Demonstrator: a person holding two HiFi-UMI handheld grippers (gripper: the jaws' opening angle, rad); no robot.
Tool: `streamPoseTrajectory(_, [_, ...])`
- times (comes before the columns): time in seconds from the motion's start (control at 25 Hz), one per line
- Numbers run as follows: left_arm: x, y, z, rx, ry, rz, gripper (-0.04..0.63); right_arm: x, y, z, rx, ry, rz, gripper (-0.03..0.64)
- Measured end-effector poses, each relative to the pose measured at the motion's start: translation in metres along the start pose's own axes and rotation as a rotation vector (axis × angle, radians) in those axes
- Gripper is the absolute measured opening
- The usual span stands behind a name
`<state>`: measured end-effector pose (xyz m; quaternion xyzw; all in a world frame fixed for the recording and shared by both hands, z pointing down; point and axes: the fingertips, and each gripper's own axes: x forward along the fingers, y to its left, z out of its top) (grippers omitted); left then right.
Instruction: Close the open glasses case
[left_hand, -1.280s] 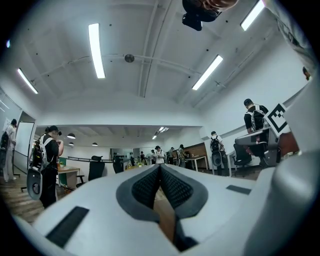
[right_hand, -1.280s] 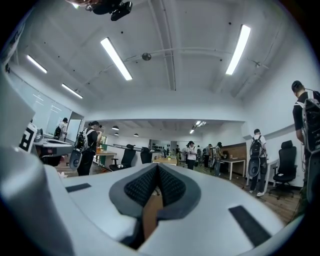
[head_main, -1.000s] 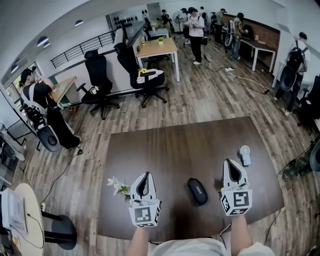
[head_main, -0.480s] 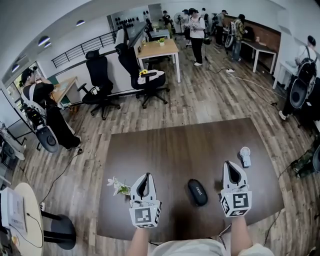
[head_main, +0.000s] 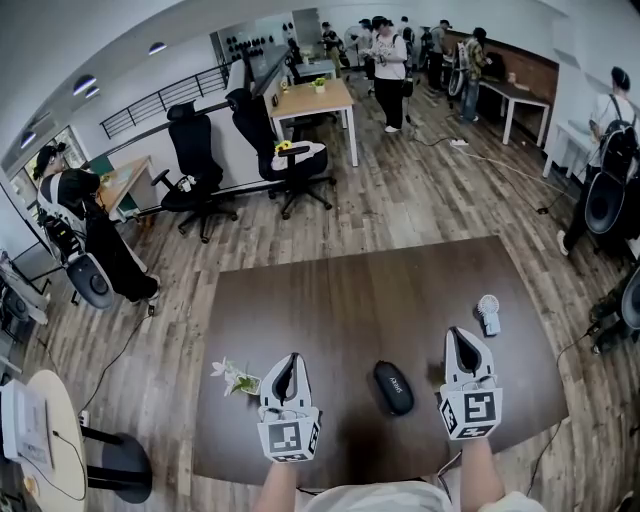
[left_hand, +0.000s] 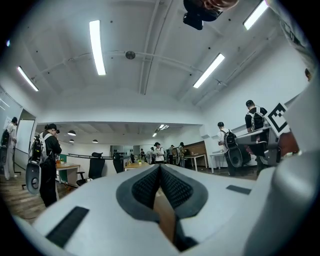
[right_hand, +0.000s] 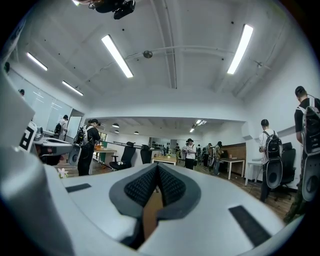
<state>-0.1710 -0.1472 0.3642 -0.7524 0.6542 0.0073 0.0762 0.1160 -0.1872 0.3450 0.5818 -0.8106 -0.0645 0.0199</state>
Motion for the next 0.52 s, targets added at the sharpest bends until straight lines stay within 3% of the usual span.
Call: streamPoseTrajectory(0.52, [0.004,-0.003,0.006,-0.004,-0.004,-0.006,0.003,-0.004,-0.006,0.01,0.007,-0.019,0.01,0.0])
